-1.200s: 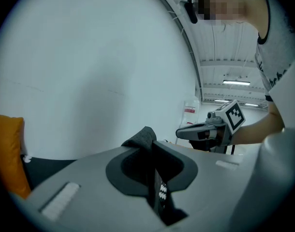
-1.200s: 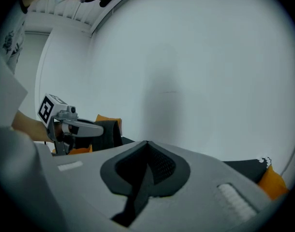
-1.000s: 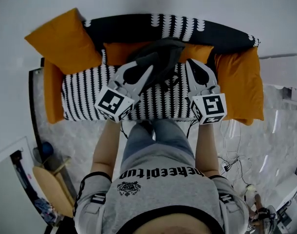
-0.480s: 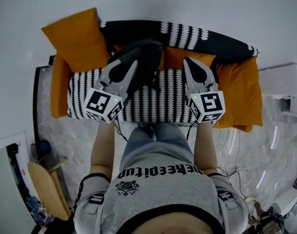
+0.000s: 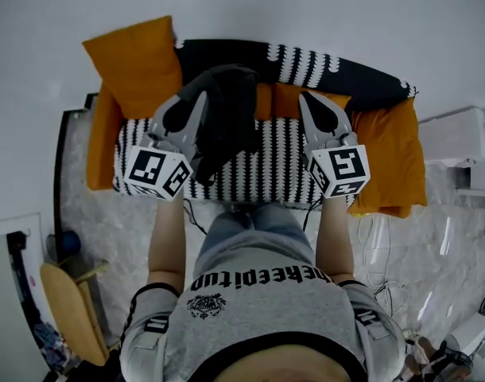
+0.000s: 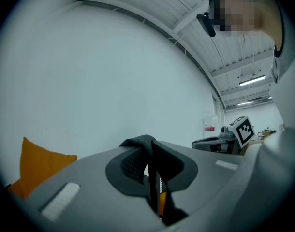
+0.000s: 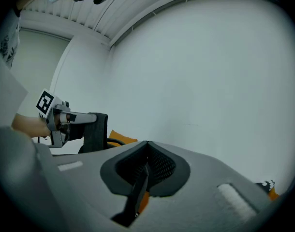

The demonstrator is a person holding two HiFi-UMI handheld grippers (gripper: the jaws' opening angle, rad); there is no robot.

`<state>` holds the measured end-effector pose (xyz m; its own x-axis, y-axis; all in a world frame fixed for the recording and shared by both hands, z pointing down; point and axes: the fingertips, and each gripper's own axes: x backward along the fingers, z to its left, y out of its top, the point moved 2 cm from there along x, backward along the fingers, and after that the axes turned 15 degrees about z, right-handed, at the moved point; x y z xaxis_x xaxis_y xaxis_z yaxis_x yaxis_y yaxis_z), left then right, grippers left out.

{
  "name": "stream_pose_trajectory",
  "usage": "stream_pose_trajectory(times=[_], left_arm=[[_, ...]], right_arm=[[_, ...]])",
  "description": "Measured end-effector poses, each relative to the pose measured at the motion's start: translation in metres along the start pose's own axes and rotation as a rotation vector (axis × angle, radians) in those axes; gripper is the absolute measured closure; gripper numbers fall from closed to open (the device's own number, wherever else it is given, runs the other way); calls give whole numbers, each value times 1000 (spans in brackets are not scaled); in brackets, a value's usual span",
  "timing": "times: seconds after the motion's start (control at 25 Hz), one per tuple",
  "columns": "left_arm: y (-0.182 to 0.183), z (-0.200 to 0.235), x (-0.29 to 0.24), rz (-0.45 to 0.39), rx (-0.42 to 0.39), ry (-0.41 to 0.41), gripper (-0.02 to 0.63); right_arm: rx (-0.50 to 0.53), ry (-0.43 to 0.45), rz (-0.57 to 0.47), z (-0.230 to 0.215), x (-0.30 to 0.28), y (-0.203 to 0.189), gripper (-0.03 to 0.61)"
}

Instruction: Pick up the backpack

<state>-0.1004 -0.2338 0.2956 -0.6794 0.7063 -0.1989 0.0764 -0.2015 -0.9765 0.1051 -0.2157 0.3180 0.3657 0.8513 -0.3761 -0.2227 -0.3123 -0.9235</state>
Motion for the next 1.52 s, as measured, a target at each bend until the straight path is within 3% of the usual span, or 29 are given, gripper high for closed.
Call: stream_pose_trajectory(times=[0.84, 1.52], left_arm=[[37, -4, 70, -98, -72, 87, 566], [46, -5, 99, -139, -57, 120, 566]], right_arm=[[34, -49, -61, 48, 38, 21, 577], [42, -52, -106, 66, 54, 29, 577]])
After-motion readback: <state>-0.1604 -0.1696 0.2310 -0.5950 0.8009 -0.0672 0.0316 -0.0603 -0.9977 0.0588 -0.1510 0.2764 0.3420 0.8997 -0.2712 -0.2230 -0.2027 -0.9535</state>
